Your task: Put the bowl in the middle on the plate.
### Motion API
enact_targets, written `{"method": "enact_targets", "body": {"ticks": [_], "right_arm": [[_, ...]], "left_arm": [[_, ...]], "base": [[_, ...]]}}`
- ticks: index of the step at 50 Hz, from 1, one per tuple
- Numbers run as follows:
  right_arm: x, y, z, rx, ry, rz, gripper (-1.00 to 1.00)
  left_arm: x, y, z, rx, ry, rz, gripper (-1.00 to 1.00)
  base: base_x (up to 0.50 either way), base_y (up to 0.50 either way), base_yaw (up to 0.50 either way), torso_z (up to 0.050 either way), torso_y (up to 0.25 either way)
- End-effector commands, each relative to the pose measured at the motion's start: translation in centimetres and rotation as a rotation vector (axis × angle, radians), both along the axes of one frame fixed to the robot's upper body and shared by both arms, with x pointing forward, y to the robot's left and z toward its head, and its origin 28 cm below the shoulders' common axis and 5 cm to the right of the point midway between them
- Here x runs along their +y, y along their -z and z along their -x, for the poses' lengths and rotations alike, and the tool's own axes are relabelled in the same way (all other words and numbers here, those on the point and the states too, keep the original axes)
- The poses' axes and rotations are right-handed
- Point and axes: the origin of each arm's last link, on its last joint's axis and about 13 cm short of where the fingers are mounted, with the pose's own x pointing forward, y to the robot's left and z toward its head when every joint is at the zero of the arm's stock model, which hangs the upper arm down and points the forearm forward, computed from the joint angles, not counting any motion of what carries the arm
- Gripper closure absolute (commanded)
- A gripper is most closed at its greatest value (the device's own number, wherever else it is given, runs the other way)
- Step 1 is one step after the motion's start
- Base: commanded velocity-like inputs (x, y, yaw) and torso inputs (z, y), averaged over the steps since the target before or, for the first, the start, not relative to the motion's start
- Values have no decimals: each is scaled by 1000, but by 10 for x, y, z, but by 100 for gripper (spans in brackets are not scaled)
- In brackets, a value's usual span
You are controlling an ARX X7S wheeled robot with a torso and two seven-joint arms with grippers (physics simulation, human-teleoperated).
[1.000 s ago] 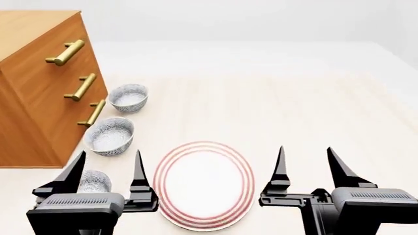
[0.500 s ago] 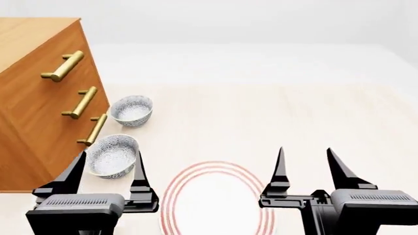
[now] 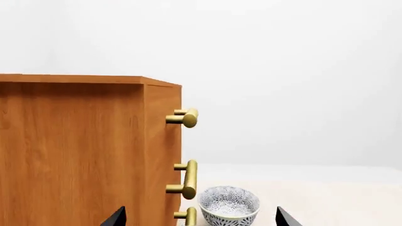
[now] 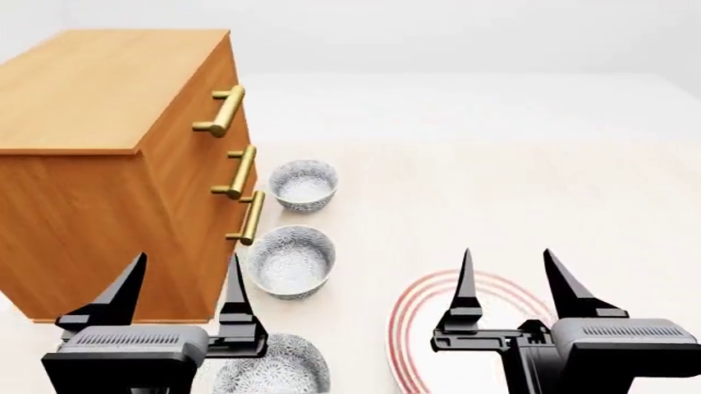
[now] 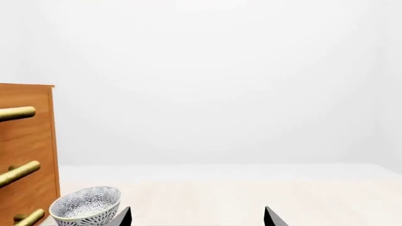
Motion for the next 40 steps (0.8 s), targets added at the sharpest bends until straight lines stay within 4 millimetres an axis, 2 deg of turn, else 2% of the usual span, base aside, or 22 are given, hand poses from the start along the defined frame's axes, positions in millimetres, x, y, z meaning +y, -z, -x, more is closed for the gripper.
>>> {"method": "enact_targets", "body": {"ticks": [1,26,30,40], "right_arm": [[0,0,0,0,1,5,-100],[0,1,0,8,4,12,-100],[0,1,0,7,0,2,-100],[0,1,0,4,-7,2,-100]], "left_arm": [[0,0,0,-1,5,-1,-100],[-1,1,1,-6,14,10,-100],[-1,1,1,-4,14,11,-100],[-1,0,1,-6,15,7,-100]], "base": [[0,500,0,0,0],[0,1,0,0,0],[0,454,0,0,0],[0,0,0,0,0]]}}
